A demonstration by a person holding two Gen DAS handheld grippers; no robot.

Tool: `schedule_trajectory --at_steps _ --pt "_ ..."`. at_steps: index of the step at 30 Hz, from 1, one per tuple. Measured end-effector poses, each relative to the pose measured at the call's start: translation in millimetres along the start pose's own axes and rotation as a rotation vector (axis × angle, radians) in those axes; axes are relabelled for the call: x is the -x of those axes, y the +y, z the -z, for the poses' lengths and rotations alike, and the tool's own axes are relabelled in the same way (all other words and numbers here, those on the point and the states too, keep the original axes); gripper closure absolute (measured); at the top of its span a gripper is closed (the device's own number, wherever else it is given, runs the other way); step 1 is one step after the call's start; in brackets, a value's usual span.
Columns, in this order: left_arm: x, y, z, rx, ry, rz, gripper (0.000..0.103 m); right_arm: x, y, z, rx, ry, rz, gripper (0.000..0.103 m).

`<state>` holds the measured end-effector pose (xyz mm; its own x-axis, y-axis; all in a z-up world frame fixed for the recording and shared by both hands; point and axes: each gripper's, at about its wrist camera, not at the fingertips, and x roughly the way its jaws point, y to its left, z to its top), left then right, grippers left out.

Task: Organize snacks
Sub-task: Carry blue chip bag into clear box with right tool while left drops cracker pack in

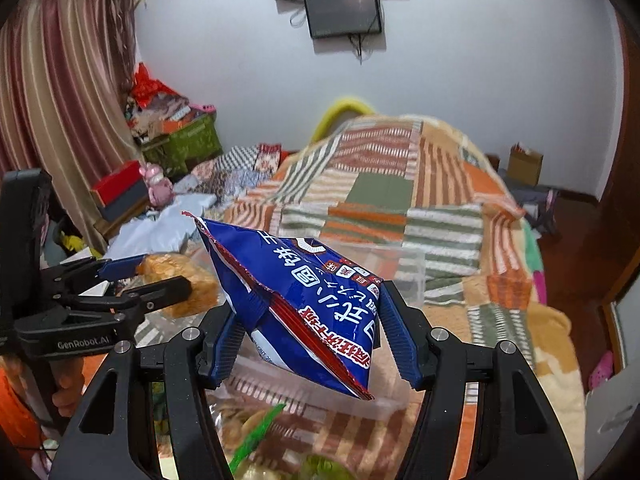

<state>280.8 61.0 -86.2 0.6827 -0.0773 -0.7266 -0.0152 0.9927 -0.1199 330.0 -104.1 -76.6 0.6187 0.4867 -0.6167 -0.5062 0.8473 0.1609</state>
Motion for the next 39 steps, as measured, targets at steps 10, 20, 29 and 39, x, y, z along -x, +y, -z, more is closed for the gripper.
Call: schedule_trajectory --at_steps 10,20,29,39 --pt "-59.6 -17.7 -5.4 -0.049 0.102 -0.019 0.030 -48.8 -14.3 -2.6 -0.008 0.157 -0.003 0.043" --pt "-85.7 -17.0 -2.1 -0.064 0.166 -0.030 0.030 -74.3 -18.0 5.2 0.001 0.267 -0.036 0.043" --pt "-83.9 -16.3 1.6 -0.085 0.162 -0.054 0.029 -75.3 -14.4 7.1 0.038 0.281 -0.008 0.040" --pt "-33.2 -11.0 -0.8 -0.075 0.062 -0.049 0.024 -34.8 -20.2 0.0 0.007 0.200 -0.013 0.030"
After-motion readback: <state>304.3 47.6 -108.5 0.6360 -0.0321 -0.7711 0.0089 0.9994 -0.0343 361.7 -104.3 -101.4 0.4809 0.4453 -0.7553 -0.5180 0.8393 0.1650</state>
